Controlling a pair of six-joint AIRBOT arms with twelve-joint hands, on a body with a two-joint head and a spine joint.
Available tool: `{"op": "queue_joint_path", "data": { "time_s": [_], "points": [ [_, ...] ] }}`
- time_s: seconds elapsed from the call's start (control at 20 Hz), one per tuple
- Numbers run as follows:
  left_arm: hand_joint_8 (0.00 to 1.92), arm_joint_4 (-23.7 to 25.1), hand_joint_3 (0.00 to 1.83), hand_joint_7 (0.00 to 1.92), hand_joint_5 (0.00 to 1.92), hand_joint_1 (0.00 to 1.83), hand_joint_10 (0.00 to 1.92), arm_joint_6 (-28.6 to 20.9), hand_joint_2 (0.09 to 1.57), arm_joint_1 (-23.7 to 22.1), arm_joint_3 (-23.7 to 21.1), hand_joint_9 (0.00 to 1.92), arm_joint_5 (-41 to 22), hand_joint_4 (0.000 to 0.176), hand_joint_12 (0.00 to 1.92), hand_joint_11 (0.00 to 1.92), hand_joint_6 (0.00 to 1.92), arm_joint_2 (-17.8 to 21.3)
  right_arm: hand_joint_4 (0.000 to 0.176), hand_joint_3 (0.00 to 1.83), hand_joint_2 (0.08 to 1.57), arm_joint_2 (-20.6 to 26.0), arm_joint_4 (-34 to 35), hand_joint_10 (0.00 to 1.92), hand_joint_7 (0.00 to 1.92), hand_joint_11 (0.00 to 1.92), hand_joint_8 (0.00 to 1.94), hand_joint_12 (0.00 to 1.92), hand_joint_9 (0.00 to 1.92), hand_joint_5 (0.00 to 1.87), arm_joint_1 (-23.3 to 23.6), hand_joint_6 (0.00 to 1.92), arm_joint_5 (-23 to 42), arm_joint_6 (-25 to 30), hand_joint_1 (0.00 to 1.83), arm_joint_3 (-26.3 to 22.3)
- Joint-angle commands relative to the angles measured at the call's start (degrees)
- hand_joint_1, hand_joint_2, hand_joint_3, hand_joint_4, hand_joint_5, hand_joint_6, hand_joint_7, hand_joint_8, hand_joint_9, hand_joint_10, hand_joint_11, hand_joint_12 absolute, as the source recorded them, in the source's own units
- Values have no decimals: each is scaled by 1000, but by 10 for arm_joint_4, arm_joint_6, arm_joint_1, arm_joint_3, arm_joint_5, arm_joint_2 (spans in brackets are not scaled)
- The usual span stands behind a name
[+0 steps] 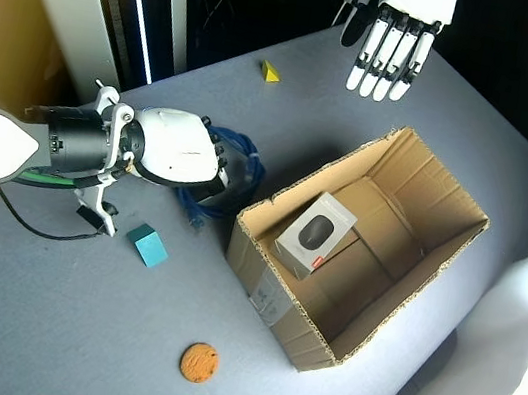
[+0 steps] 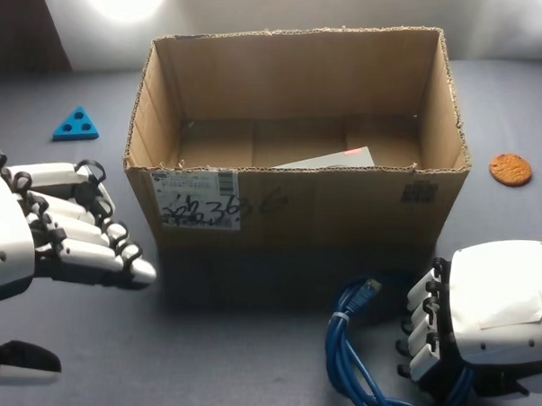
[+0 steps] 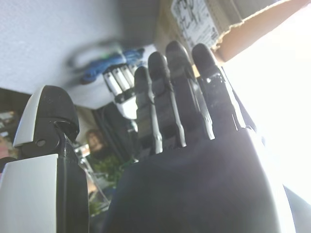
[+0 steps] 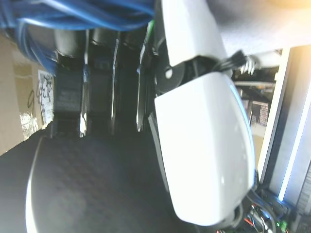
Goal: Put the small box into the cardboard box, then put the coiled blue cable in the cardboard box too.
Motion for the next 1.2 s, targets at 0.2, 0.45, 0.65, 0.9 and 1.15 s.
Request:
{"op": "queue_joint_path", "data": {
  "time_s": [0.2, 0.45, 0.65, 0.9, 1.15],
  "points": [
    [9, -18, 0, 559, 531, 728, 10, -3, 1169, -10, 3, 533, -53, 0, 887, 63, 11, 7, 0, 0, 1078, 6, 9, 1014, 987, 859, 785, 1481, 973, 1057, 13, 801, 77, 24, 1493, -1],
    [4, -15, 0, 560, 537, 729, 1, -3, 1171, -15, 3, 522, -53, 0, 866, 33, 7, 4, 0, 0, 1092, 20, 9, 1030, 966, 846, 811, 1509, 956, 992, 48, 915, 92, 25, 1491, -19],
    [6, -14, 0, 569, 532, 721, 6, -3, 1171, -20, 2, 536, -53, 0, 872, 38, 3, 2, 0, 0, 1089, 30, 8, 1036, 970, 847, 794, 1494, 945, 1025, 81, 879, 99, 28, 1491, -34],
    [3, -14, 1, 561, 524, 707, 4, -3, 1173, -30, 0, 535, -46, 0, 881, 36, 1, -4, 0, 0, 1089, 33, -3, 1016, 949, 871, 824, 1469, 953, 1011, 115, 906, 99, 31, 1491, -48],
    [6, -16, 3, 555, 525, 706, 5, -3, 1179, -41, 1, 521, -42, 0, 875, 26, 6, -11, 0, 0, 1094, 32, -5, 1049, 979, 830, 787, 1497, 923, 1011, 150, 931, 95, 31, 1490, -52]
  ]
}}
